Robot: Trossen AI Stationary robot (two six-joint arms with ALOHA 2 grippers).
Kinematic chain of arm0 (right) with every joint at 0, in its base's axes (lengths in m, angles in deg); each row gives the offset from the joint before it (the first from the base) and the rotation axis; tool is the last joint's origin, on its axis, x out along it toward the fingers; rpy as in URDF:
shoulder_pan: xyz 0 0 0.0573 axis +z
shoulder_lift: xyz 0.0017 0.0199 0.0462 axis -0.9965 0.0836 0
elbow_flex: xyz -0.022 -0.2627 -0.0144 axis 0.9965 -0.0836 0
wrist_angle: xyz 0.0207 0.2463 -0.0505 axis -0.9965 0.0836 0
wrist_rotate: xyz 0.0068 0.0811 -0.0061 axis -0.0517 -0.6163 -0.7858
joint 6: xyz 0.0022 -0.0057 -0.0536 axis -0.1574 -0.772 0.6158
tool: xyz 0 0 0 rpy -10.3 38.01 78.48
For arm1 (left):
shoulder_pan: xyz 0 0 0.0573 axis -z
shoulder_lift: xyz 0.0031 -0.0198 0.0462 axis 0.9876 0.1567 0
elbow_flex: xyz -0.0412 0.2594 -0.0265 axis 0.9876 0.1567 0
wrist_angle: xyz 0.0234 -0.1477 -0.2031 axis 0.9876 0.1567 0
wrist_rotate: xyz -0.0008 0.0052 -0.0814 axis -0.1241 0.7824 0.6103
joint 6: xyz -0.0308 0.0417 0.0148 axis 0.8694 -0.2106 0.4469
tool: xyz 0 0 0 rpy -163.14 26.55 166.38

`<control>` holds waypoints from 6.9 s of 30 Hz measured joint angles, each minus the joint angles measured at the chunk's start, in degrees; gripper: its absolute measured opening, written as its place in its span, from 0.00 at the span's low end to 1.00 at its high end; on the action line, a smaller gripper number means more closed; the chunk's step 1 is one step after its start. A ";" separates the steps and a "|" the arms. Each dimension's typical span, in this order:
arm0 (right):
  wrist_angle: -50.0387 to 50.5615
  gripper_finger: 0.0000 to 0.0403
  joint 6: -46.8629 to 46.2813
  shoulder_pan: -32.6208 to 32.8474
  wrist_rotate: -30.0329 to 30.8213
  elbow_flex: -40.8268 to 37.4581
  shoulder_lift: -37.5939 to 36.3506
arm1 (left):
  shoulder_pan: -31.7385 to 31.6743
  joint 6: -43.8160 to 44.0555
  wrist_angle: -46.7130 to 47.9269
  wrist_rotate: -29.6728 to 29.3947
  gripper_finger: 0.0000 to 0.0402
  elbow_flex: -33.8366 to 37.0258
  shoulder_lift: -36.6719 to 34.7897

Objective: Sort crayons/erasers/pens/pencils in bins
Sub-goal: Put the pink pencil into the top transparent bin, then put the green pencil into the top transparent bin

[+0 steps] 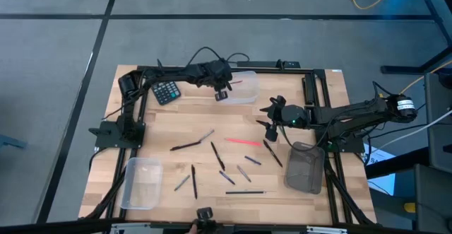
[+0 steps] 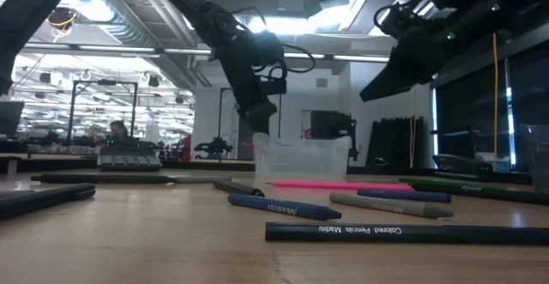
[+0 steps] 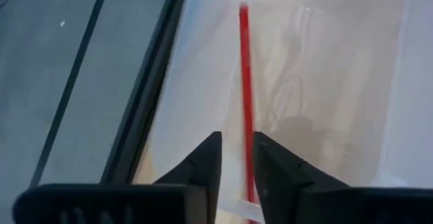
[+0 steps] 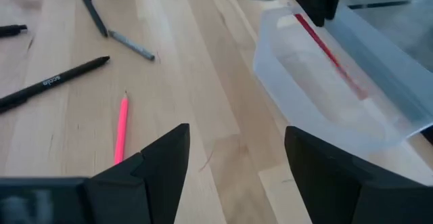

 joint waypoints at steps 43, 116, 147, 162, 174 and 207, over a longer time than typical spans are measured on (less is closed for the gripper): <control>19.86 0.61 -0.08 0.00 8.98 8.81 -0.50 | 27.44 12.27 -12.01 14.91 0.19 10.70 6.29; 81.09 0.61 -24.63 3.48 -16.38 25.81 -0.62 | 14.46 -9.80 -12.41 19.87 0.26 -33.69 24.87; 79.83 0.61 -30.47 6.27 -9.83 25.81 -0.66 | 17.78 -0.02 6.52 14.96 0.25 -50.99 38.74; 79.00 0.61 -30.99 9.20 -9.34 24.39 -0.68 | 18.47 -3.54 29.22 15.60 0.25 -53.90 32.81; 77.06 0.61 -31.78 10.03 -9.40 24.26 -0.63 | 24.54 -10.82 31.25 12.26 0.24 -47.67 33.39; 76.70 0.61 -31.72 10.03 -9.46 24.26 -0.63 | 19.43 -8.12 27.43 18.79 0.13 -46.58 34.17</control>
